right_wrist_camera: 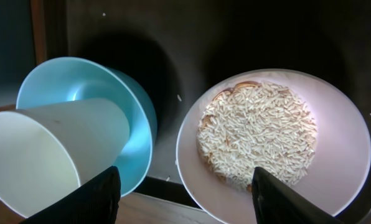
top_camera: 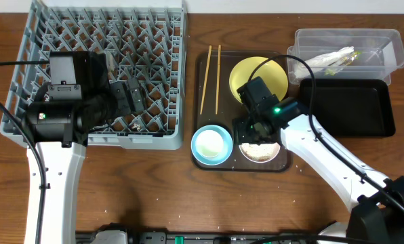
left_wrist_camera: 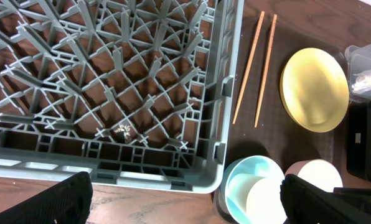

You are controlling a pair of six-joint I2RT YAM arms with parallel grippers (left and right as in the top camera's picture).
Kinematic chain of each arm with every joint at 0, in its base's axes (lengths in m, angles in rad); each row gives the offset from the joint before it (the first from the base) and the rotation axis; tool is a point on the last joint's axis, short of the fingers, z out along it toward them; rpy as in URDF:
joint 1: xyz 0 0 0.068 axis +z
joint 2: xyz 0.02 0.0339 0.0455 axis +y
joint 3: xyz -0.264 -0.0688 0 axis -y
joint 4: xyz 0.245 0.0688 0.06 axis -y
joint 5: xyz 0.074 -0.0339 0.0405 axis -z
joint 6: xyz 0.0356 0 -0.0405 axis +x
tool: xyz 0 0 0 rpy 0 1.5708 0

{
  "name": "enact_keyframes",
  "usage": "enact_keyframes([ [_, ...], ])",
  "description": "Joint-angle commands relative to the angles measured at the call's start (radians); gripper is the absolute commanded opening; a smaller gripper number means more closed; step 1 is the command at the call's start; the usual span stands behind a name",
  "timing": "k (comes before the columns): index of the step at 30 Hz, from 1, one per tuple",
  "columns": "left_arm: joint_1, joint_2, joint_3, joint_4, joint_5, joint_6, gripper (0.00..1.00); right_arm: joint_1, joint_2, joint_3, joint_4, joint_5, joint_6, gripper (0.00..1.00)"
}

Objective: Sort waste into correct bins and load items into the dishwasher
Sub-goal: 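Lower the right gripper to the pink rice bowl and grasp its rim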

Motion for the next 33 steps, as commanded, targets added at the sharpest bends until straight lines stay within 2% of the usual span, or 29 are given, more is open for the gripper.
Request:
enact_keyframes([
  [1,0.004,0.004,-0.003,0.0,0.012,-0.01,0.98,0.009,-0.003,-0.003,-0.002,0.02,0.03,0.66],
  [13,0.004,0.004,-0.003,0.0,0.012,-0.01,0.98,0.01,-0.003,-0.003,0.0,0.041,0.05,0.65],
  [19,0.004,0.004,-0.003,0.0,0.012,-0.01,0.98,0.01,0.006,-0.003,0.0,0.071,0.099,0.62],
  [25,0.004,0.004,-0.003,0.0,0.012,-0.01,0.98,0.01,0.111,-0.003,0.037,0.078,0.134,0.59],
  [33,0.004,0.004,-0.003,0.0,0.012,-0.01,0.98,0.01,0.242,-0.002,0.089,0.064,0.133,0.5],
])
